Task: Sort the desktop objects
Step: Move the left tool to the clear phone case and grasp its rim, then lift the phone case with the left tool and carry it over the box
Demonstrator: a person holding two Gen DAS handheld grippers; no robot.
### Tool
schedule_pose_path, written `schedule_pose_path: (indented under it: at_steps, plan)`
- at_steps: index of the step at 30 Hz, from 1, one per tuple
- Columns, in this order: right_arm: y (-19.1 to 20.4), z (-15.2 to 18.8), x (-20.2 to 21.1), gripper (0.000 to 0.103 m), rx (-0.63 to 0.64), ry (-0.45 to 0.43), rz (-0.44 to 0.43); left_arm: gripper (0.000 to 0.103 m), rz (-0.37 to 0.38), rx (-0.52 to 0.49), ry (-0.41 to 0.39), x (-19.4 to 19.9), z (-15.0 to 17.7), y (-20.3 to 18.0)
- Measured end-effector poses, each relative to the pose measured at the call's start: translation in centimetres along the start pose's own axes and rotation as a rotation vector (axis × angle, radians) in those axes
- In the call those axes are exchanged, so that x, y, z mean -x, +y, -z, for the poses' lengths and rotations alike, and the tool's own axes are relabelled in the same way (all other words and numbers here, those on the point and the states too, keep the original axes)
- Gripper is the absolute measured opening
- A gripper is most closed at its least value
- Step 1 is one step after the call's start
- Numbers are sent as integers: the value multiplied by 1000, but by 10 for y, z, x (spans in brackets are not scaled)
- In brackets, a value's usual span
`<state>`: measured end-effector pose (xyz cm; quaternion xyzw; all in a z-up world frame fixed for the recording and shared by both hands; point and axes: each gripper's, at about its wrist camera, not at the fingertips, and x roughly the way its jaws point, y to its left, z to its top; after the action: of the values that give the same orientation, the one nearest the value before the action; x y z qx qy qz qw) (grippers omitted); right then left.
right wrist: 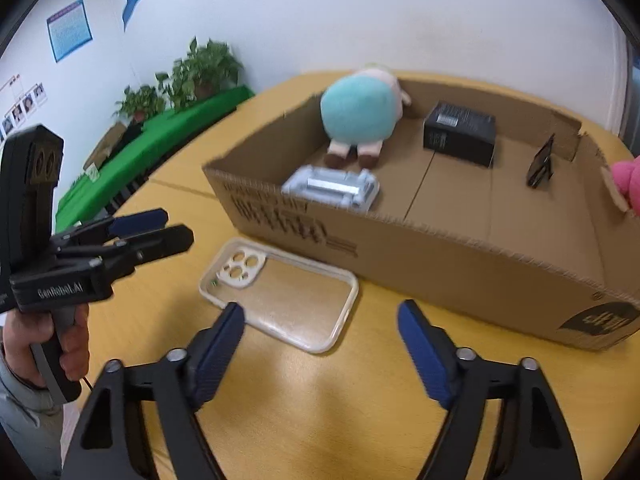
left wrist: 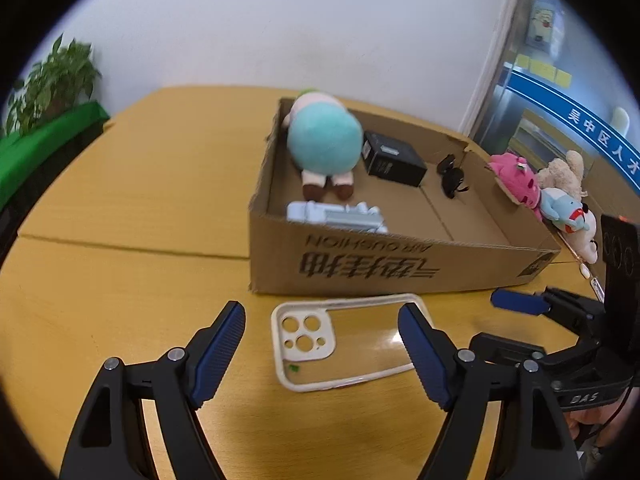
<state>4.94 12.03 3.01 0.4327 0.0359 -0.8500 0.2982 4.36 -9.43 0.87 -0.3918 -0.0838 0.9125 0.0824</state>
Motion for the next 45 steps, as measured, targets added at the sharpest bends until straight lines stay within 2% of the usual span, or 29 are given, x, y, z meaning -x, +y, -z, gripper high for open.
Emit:
schedule_pose_path:
  at_steps: [1,5,7,9,10,12,16,18,21,28,30,34,45]
  plan:
    - [1,1,-6,66,-5,17,4,78,-7,16,18,-5,2,5]
    - [1,5,-30,58,2,71,36,59,-24,35,90,-26,10,17]
    - [-1,4,-41,50,-3,90,37,59,-29,24,116,-35,13,18]
    - [-2,3,-52,32,4,106,48,58,-37,18,139,-43,16,18]
    - [-3,3,-58,30,6,117,51,56,-32,16,147,-46,18,19]
    - [-3,3,-61,25,10,111,65,44,-26,15,172,-52,21,19]
    - [-6,5,-61,11,15,106,80,33,-34,-12,179,-53,25,11]
    - [-11,8,-57,10,1,103,75,24,-38,-16,181,-52,28,8]
    - [-21,17,-47,10,-23,91,76,17,-6,-1,184,-51,32,0]
    - [-43,51,-10,9,-80,76,104,8,31,-26,193,-45,48,-39]
    - [-49,59,2,8,-105,61,104,6,20,-51,174,-37,49,-54]
    - [-59,55,45,8,-134,-37,111,6,25,-116,93,-7,28,-85]
    - [-81,-30,185,8,-82,-421,199,6,48,-321,-207,73,-101,-177]
